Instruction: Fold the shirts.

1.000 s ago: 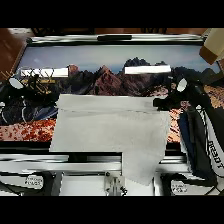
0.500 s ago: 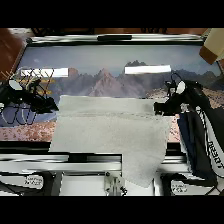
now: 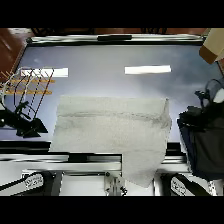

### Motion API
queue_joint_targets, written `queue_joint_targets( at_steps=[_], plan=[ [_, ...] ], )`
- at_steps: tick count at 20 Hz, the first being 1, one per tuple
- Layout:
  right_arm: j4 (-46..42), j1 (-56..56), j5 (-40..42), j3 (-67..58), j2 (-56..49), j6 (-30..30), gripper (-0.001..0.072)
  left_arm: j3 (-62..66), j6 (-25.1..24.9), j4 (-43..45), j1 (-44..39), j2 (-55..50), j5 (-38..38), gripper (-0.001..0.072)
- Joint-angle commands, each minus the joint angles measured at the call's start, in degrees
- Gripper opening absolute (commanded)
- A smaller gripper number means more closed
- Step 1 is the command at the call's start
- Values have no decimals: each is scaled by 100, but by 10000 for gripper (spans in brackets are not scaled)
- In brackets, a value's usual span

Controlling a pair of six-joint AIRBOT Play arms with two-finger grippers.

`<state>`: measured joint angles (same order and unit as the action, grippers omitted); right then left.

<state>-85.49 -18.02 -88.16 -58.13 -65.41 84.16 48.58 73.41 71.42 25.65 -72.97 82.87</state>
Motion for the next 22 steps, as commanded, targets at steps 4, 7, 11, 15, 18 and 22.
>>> queue_joint_targets(
  at_steps=[4, 7, 11, 15, 18, 22],
  plan=[
    [562, -769, 245, 505, 955, -173, 476, -1344, -660, -210, 240, 426, -748, 540],
    [581, -769, 245, 505, 955, -173, 476, -1473, -680, -507, 238, 426, -1023, 539],
    [568, -769, 212, 505, 955, -173, 475, -1808, -743, -721, 153, 424, -1340, 538],
    [570, -769, 17, 507, 957, -168, 476, -1961, -824, -761, -92, 328, -1351, 234],
    [540, -769, -151, 992, 1043, -280, 476, -1961, -824, -767, -103, 328, -1349, 42],
    [1010, -754, -225, 2472, 1064, -566, 637, -1958, -824, -763, -101, 361, -1349, 41]
  ],
)
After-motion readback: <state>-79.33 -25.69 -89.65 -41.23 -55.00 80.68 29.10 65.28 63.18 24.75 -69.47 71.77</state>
